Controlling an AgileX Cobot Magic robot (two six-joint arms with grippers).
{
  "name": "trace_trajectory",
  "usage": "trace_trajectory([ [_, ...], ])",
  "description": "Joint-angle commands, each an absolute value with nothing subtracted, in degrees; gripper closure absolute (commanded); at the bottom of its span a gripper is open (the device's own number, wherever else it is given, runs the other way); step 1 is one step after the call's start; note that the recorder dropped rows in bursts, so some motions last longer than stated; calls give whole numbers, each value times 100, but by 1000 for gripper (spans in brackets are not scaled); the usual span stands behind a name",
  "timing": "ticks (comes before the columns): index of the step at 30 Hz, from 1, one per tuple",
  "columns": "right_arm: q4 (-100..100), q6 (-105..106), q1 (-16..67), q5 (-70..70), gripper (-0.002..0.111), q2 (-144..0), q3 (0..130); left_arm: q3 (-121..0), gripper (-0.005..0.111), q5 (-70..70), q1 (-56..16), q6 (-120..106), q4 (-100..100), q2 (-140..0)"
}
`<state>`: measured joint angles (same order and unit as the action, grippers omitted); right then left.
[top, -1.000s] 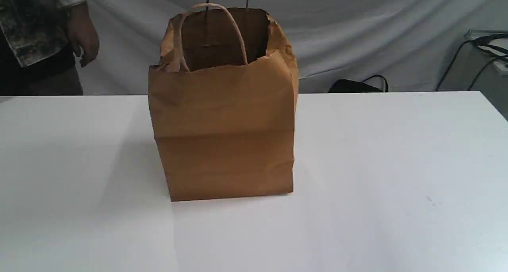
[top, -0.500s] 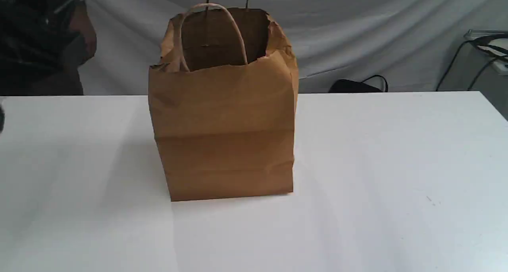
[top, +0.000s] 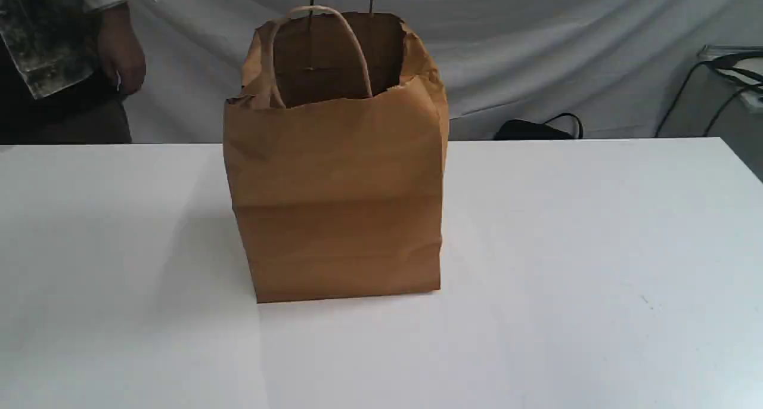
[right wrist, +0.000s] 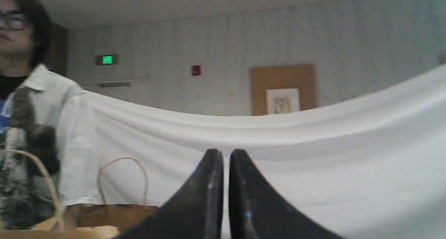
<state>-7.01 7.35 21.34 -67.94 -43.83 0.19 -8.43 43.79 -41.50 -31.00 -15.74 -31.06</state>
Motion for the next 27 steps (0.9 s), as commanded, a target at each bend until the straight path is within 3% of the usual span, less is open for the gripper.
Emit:
trace_trajectory([
  [1, 106, 706, 2120, -6368, 108, -3973, 0, -503, 44, 4521, -4193, -2824, -1417, -2676],
  [20, 0, 446, 2120, -837, 108, -68, 0, -272, 44, 4046, -4193, -2247, -1394, -2157],
  [27, -320, 391, 2120, 184, 108, 0, 0, -105, 44, 4004, -4193, -1374, -454, -2143],
])
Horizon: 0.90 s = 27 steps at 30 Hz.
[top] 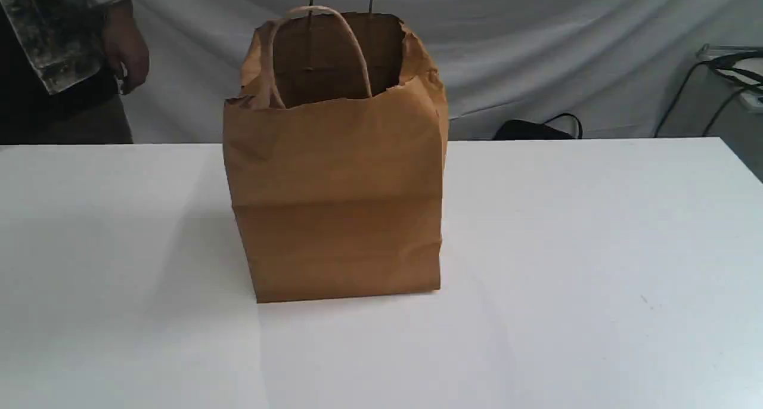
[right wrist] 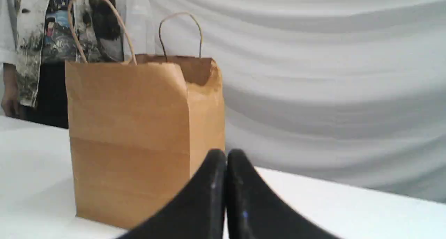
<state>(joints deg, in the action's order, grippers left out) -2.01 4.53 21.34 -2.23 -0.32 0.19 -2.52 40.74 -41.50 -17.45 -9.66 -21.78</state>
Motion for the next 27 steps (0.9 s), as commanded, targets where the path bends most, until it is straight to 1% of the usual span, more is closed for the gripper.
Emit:
trace_trajectory([
  [1, -331, 346, 2120, 245, 108, 0, 0, -35, 44, 4004, -4193, -1345, -269, -2143],
  [4, -475, 258, 2120, 371, 108, 0, 0, 0, 44, 4081, -4193, -1183, 169, -2143],
  [8, -662, 258, 2120, 385, 108, 0, 0, 0, 44, 3686, -4193, -774, 189, -2143],
  [14, -908, 258, 2120, 395, 108, 0, 0, 0, 44, 3324, -4193, -773, 189, -2143],
  [17, -962, 258, 2120, 453, 108, 0, 0, 0, 44, 2905, -4193, -749, 42, -2143],
  [21, -962, 258, 2120, 453, 108, 0, 0, 0, 44, 2043, -4193, -749, -752, -2143],
  [27, -1260, 64, 2120, 454, 108, 0, 0, 0, 44, 876, -4193, -616, -911, -2143],
])
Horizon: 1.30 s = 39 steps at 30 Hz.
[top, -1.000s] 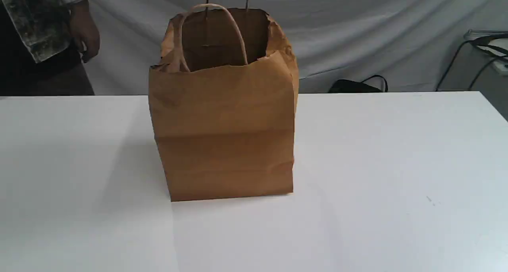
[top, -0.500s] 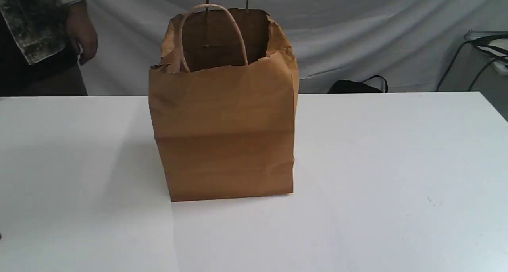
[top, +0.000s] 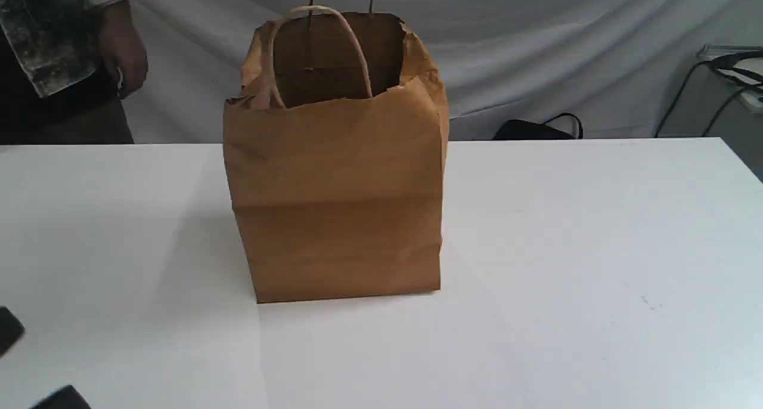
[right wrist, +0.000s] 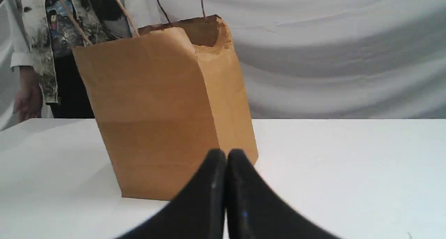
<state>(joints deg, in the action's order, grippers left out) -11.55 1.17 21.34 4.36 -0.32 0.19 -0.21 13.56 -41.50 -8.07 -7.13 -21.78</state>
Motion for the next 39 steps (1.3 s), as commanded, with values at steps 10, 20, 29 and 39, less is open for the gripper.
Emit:
trace_trajectory([
  [10, -1260, 64, 2120, 454, 108, 0, 0, 0, 44, 430, -4193, 126, -1763, -2143],
  [20, -1260, 64, 2120, 454, 108, 0, 0, 0, 44, 1187, -4149, -215, -1490, -2143],
  [29, -1260, 87, 2120, 454, 108, 0, 0, 0, 97, 1271, -4049, -609, -1426, -1864],
  [39, -1260, 87, 2120, 454, 108, 0, 0, 0, 107, 444, -2208, -654, -1410, -196],
])
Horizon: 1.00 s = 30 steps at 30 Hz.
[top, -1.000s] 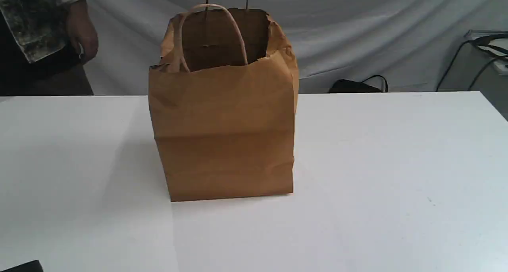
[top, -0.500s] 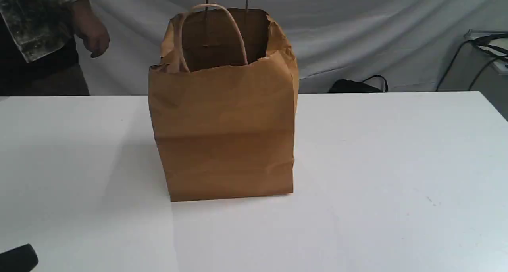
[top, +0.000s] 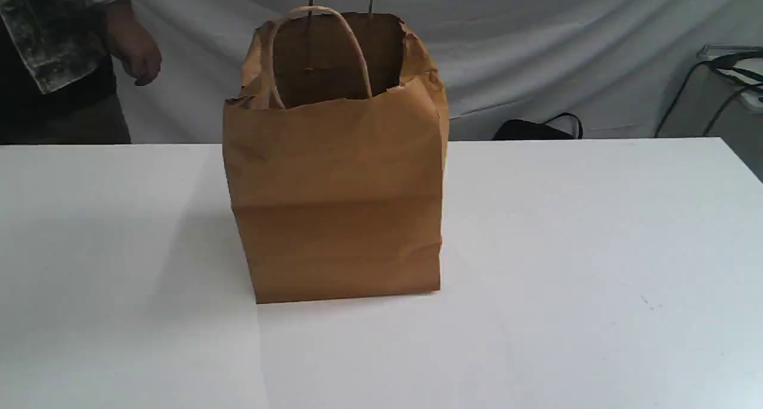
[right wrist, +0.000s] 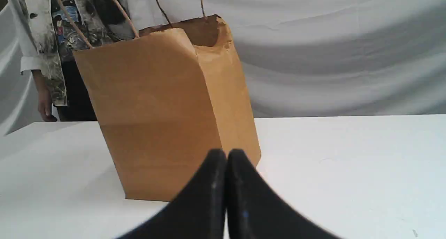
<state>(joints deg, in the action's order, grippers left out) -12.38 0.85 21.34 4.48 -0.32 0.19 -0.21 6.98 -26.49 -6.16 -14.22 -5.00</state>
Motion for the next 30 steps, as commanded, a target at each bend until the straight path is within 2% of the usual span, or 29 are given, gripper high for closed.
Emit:
trace_trajectory([
  [1, -1260, 87, 2120, 454, 108, 0, 0, 0, 107, 369, -2026, -654, -1410, -120],
  [8, -1260, 86, 2120, 454, 108, 0, 0, 0, 107, -204, -1062, -654, -1360, 0],
  [14, -1260, 86, 2120, 454, 108, 0, 0, 0, 107, -1121, -582, -626, -990, 0],
  [30, -1260, 86, 2120, 454, 108, 0, 0, 0, 107, -2008, -459, -149, 339, 0],
])
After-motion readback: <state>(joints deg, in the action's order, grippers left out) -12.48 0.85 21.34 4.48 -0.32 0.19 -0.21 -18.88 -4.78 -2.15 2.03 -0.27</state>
